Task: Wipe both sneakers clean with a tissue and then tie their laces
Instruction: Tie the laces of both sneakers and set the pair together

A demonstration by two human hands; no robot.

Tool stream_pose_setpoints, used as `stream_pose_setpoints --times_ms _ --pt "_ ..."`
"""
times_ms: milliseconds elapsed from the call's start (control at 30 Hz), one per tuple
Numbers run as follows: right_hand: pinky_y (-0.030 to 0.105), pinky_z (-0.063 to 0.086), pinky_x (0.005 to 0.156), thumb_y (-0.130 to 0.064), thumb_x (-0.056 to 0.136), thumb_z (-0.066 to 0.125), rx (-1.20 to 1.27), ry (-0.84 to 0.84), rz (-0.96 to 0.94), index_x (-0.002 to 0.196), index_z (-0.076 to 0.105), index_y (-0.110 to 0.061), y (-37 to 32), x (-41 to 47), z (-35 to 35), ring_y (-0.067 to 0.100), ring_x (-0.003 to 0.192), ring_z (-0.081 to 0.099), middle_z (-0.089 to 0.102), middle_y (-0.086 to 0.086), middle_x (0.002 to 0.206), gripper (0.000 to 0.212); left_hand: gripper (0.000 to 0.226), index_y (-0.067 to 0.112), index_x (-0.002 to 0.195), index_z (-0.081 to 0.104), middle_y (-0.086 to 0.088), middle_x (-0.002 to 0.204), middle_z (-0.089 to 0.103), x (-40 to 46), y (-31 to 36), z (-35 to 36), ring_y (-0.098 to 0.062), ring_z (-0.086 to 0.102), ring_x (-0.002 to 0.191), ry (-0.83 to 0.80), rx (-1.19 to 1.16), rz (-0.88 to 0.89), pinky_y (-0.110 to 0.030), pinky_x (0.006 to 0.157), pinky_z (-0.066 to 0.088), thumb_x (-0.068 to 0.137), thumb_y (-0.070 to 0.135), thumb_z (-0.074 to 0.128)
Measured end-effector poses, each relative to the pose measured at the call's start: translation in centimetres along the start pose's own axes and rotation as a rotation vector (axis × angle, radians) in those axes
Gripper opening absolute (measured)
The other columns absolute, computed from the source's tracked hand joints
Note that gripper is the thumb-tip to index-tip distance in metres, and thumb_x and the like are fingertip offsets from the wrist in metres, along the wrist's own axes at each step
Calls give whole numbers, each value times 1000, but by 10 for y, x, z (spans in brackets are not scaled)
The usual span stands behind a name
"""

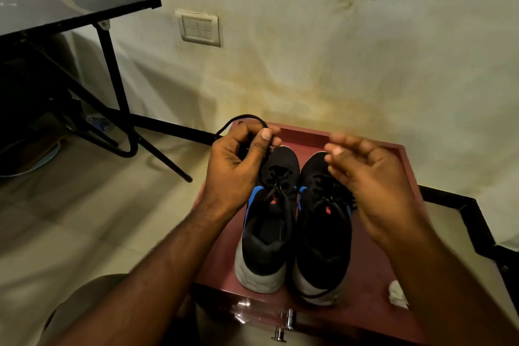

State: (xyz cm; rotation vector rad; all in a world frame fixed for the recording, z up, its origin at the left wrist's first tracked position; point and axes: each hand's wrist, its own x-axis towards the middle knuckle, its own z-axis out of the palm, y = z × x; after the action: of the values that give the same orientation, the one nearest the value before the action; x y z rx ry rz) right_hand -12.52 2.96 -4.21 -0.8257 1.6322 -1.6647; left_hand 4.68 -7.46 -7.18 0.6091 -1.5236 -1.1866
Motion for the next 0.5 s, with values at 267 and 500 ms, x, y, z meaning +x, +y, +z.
stream_pose_setpoints --times_ms 267,500 --pt "32 56 95 -50 91 71 -1082 -471 -222 137 60 -40 8 -11 -13 4 111 64 68 -19 122 49 19 9 111 74 -4 94 76 2 -9 0 -10 70 84 10 106 -79 -27 77 56 105 20 59" --pt "30 58 78 -21 96 73 -773 -426 -218 112 77 -38 -7 -18 -16 12 85 73 78 -9 89 24 18 14 109 75 -5 93 76 2 -4 -4 -15 71 84 26 113 -91 -26 70 58 105 22 58"
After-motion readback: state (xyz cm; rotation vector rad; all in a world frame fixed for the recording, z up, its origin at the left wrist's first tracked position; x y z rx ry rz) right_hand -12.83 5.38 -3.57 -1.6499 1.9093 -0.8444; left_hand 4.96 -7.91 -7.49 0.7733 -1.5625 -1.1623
